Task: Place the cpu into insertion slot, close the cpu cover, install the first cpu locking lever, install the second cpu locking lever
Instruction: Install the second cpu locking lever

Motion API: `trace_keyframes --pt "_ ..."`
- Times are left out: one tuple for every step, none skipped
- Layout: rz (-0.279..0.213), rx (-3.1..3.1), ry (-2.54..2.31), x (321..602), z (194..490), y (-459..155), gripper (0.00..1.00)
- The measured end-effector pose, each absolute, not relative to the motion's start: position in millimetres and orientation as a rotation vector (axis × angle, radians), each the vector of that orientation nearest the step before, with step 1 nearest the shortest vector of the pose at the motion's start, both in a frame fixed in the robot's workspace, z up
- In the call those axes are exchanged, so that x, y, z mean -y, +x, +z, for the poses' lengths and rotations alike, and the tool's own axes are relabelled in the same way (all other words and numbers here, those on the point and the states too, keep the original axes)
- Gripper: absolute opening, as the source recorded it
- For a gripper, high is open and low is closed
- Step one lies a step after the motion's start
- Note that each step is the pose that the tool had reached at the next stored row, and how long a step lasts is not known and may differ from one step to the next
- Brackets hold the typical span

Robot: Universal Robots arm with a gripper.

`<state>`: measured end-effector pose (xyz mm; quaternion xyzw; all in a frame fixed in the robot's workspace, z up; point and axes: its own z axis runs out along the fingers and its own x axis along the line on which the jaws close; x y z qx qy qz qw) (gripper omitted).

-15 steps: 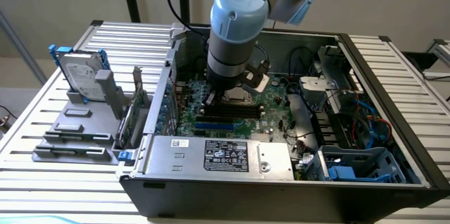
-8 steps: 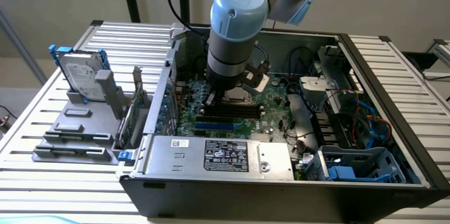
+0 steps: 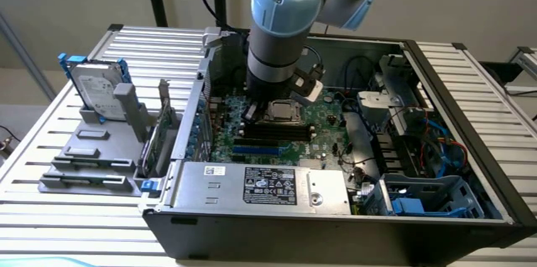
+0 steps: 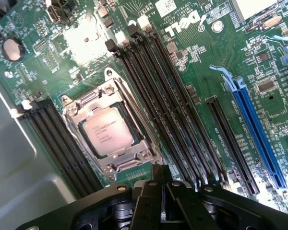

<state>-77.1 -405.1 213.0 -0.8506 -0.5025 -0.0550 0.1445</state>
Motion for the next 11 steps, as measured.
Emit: trace_keyframes --pt "-0.159 1.448 -2.451 405.1 215.9 -77.2 0.11" --pt "-0.159 1.448 -2.451 405.1 218.9 -77.3 0.11" --pt "-0.158 1.448 -2.451 405.1 220.4 -77.3 0.11" --pt "-0.158 1.448 -2.451 405.1 221.1 -77.3 0.11" --pt "-0.159 1.448 -2.451 405.1 221.1 -77.3 0.11" --pt "-0.159 1.448 -2.451 405.1 221.1 -77.3 0.11" --pt "-0.159 1.448 -2.451 405.1 221.1 -77.3 0.11" --pt "-0.159 1.448 -2.451 405.1 221.2 -77.3 0.11" --pt "-0.158 1.448 -2.451 405.1 221.2 -77.3 0.11" --pt "-0.159 1.448 -2.451 405.1 221.2 -77.3 0.11" --pt "-0.158 1.448 -2.451 405.1 221.2 -77.3 0.11"
